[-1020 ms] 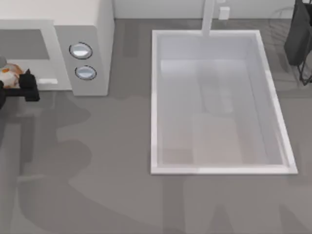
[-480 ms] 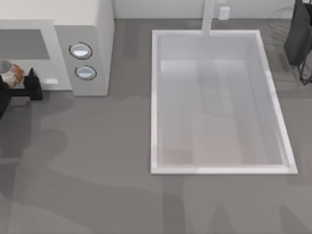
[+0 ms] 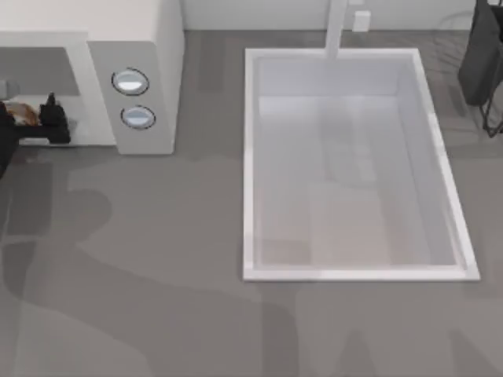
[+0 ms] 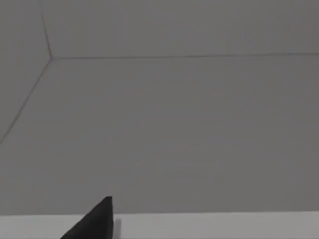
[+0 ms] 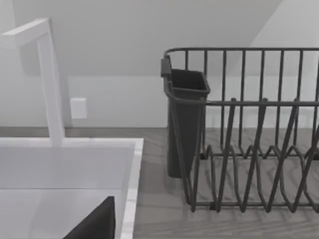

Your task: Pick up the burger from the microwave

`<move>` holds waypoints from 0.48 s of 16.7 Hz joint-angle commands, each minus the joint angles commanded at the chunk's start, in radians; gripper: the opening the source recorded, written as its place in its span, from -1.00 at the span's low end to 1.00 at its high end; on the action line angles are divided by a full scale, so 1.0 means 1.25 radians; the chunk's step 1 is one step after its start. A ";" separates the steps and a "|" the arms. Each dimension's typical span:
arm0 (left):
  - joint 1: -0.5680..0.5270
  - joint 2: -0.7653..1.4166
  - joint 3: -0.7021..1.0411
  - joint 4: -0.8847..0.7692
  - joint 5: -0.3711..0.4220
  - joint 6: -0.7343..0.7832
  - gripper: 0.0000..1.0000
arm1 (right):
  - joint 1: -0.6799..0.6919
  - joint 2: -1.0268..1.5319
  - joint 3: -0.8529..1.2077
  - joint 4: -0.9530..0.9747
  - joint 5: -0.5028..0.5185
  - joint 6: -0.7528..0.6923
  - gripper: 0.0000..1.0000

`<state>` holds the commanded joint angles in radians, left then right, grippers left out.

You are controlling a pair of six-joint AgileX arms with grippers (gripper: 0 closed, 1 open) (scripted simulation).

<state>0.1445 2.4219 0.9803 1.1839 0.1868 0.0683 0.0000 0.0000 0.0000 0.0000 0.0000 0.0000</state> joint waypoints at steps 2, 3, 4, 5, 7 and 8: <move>-0.006 0.053 0.095 -0.054 -0.006 -0.002 1.00 | 0.000 0.000 0.000 0.000 0.000 0.000 1.00; -0.009 0.082 0.151 -0.085 -0.009 -0.003 1.00 | 0.000 0.000 0.000 0.000 0.000 0.000 1.00; -0.012 0.112 0.210 -0.117 -0.013 -0.004 1.00 | 0.000 0.000 0.000 0.000 0.000 0.000 1.00; -0.016 0.140 0.269 -0.151 -0.016 -0.006 1.00 | 0.000 0.000 0.000 0.000 0.000 0.000 1.00; -0.023 0.193 0.377 -0.216 -0.024 -0.008 1.00 | 0.000 0.000 0.000 0.000 0.000 0.000 1.00; -0.026 0.216 0.421 -0.246 -0.027 -0.009 1.00 | 0.000 0.000 0.000 0.000 0.000 0.000 1.00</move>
<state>0.1122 2.6917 1.5060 0.8764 0.1531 0.0565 0.0000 0.0000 0.0000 0.0000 0.0000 0.0000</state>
